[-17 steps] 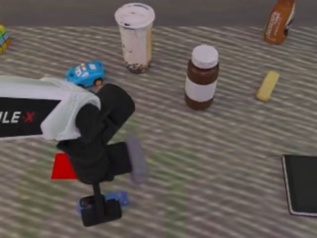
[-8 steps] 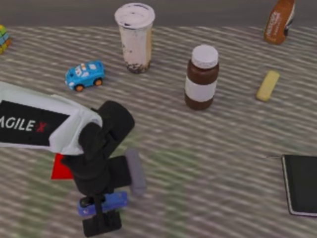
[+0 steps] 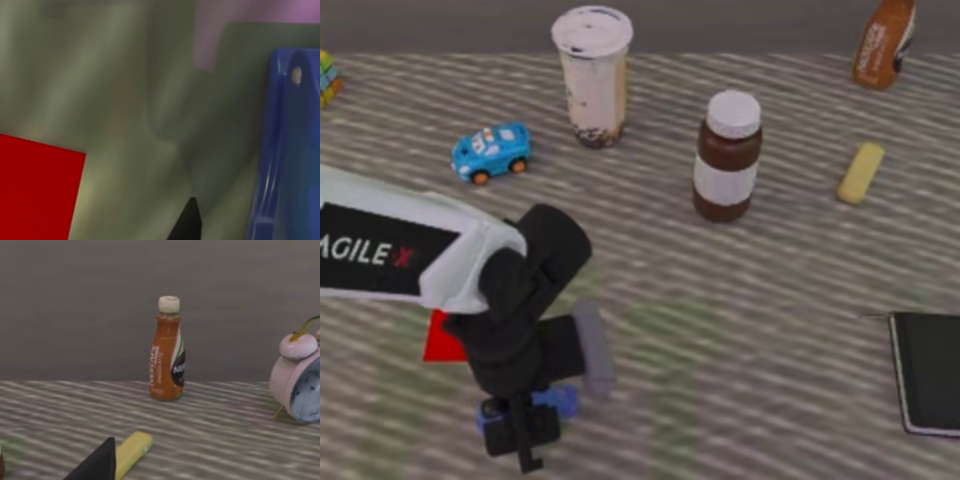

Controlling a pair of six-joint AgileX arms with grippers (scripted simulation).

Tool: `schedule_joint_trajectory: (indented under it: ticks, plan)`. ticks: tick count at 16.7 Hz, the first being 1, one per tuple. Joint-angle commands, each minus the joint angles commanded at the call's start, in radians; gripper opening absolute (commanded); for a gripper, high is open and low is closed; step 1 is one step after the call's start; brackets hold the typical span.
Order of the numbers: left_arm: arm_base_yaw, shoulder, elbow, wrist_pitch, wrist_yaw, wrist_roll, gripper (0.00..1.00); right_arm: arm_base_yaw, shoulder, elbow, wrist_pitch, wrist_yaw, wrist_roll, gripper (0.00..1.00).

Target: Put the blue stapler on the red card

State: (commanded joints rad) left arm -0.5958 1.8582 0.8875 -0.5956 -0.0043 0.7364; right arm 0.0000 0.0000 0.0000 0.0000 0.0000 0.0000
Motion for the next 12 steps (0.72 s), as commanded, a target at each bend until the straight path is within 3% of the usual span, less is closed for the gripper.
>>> schedule_joint_trajectory:
  ticks: [4, 12]
  plan:
    - [0.000, 0.000, 0.000, 0.000, 0.000, 0.000, 0.02, 0.000, 0.000, 0.000, 0.000, 0.000, 0.000, 1.00]
    - [0.000, 0.000, 0.000, 0.000, 0.000, 0.000, 0.00, 0.000, 0.000, 0.000, 0.000, 0.000, 0.000, 1.00]
